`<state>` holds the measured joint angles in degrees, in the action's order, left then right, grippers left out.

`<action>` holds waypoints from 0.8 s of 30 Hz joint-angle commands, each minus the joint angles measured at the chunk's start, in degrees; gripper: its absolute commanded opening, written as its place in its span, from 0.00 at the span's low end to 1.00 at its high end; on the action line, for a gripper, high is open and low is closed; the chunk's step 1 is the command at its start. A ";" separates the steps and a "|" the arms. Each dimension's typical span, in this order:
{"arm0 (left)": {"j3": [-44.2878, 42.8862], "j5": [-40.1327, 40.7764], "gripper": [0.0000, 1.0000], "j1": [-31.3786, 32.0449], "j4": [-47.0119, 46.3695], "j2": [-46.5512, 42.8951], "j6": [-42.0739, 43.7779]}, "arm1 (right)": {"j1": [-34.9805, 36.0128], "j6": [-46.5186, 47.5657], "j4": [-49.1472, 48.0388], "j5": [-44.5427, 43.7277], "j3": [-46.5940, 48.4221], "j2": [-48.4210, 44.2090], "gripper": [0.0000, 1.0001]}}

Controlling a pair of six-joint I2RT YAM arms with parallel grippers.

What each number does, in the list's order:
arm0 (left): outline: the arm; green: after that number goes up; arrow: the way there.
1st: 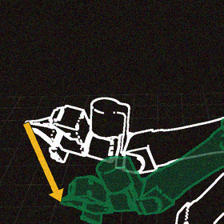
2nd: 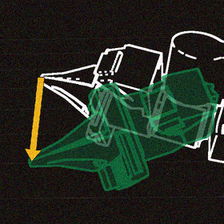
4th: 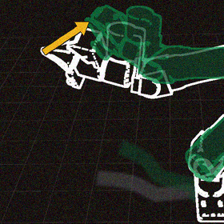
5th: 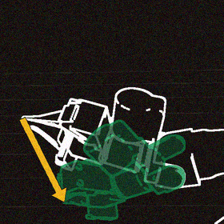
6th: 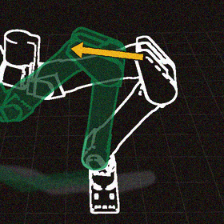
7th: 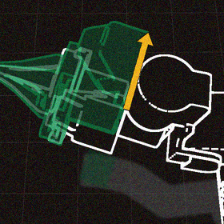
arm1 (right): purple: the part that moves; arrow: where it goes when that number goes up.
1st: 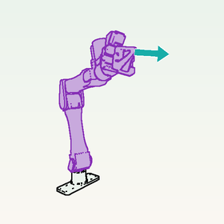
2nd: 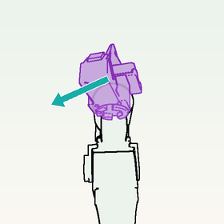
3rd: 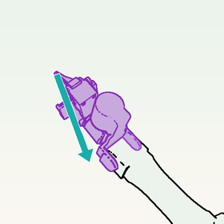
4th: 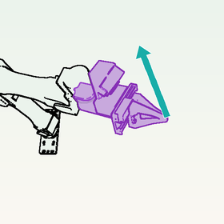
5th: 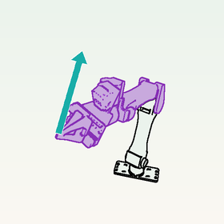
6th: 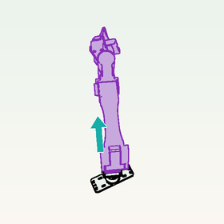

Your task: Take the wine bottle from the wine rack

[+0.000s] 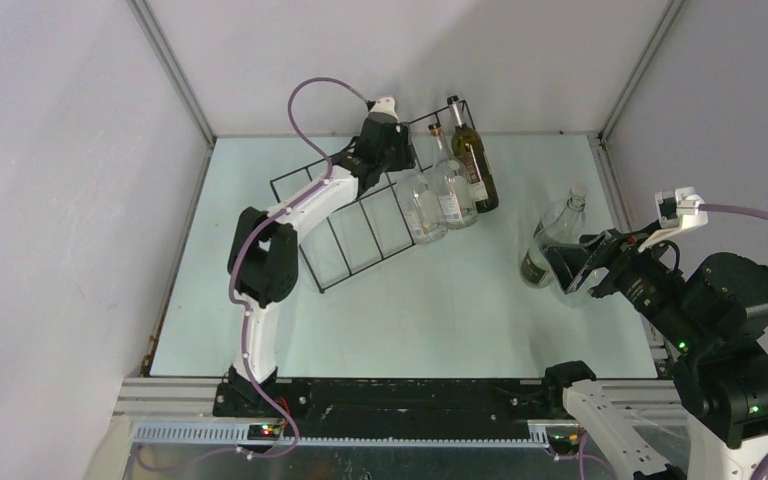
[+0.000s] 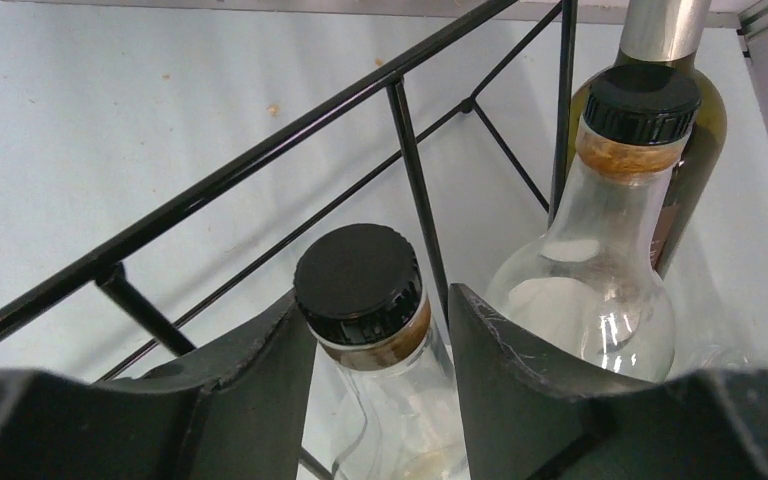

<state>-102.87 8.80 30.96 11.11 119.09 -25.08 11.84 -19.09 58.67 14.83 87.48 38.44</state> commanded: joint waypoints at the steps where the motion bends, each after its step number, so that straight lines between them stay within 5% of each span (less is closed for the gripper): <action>1: -2.85 0.24 0.55 -0.43 -1.92 0.69 -0.62 | 0.13 0.01 -0.03 0.84 1.11 -0.46 0.81; 11: -2.59 -2.02 0.27 -0.55 -2.43 -0.21 0.24 | 0.21 0.11 -0.63 0.73 -0.87 -0.60 0.81; 15: -1.33 -3.51 0.03 -0.51 -3.43 -1.93 0.58 | 0.20 0.88 -0.36 0.10 -1.10 -0.48 0.81; 24: 6.94 -1.64 0.00 2.90 -9.08 -10.56 4.03 | 0.19 2.92 0.12 -1.45 -1.93 -0.46 0.81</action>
<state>-98.06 6.50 31.73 6.28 116.31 -26.98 11.84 -17.43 59.27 13.89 86.30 38.06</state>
